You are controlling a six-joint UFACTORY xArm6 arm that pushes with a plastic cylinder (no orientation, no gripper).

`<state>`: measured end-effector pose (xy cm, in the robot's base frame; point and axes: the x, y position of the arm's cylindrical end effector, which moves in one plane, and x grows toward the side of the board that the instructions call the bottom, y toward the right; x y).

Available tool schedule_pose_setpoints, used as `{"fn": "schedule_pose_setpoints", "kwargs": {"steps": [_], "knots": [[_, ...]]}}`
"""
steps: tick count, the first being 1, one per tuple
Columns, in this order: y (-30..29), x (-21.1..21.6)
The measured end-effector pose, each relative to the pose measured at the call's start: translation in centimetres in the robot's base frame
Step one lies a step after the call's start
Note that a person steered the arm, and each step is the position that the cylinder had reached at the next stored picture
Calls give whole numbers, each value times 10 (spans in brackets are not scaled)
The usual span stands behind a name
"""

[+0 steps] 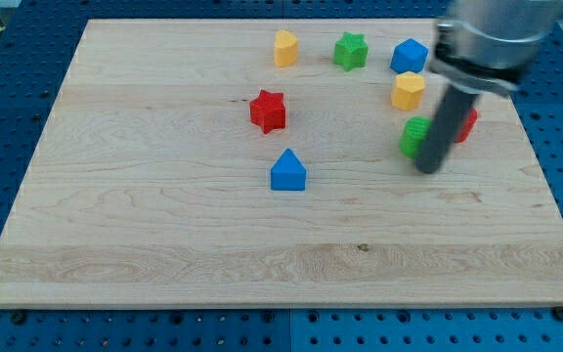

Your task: Push the triangle to the bottom left side of the green circle

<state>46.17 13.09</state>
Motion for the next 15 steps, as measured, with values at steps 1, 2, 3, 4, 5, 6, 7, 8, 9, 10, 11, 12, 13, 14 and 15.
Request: {"fn": "schedule_pose_setpoints", "kwargs": {"steps": [1,2,3,4,5,6,7,8,9,10,11,12,13,14,15], "knots": [[-70,-41],[-63,-59],[-66,11],[-77,1],[-58,-30],[-117,-116],[-204,-159],[-289,-201],[-312,-143],[-286,-56],[-205,-8],[-177,-33],[-218,-106],[-195,-78],[-136,40]]}}
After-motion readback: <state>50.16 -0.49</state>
